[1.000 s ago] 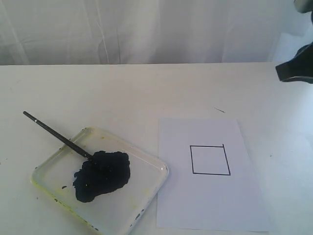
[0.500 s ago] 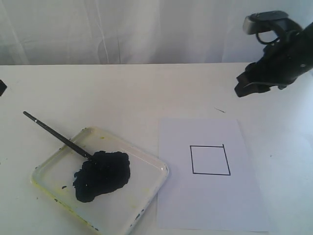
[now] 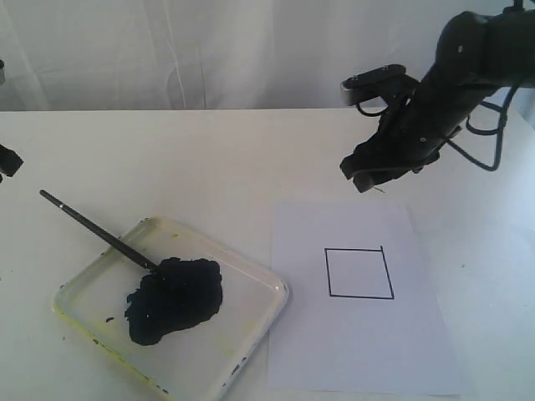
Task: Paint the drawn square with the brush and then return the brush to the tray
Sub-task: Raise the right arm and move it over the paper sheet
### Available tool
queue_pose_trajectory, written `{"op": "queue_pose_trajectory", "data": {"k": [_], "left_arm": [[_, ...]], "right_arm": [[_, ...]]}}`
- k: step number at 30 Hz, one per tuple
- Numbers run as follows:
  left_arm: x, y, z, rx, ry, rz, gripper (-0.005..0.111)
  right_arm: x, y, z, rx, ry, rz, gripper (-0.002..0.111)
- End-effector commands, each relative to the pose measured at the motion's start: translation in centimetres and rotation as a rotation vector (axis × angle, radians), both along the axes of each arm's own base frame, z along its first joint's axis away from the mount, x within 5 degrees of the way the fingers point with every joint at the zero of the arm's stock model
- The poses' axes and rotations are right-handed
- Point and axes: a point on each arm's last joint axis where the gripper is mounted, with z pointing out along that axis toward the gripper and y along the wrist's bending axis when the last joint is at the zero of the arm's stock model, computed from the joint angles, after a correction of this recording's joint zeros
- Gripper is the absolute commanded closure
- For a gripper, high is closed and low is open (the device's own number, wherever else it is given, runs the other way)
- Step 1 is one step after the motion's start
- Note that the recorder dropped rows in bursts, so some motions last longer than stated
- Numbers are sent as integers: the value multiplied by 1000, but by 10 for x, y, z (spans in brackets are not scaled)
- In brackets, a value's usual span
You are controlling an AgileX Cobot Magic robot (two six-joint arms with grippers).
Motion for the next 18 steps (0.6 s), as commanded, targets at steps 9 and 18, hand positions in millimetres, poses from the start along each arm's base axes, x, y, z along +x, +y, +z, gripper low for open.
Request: {"op": "queue_pose_trajectory", "data": {"k": [9, 18], "left_arm": [[-1, -9, 1, -83, -12, -2, 82], [-5, -9, -23, -59, -20, -60, 82]], "right_arm": [[12, 11, -29, -11, 0, -2, 54], [14, 12, -36, -12, 9, -4, 54]]}}
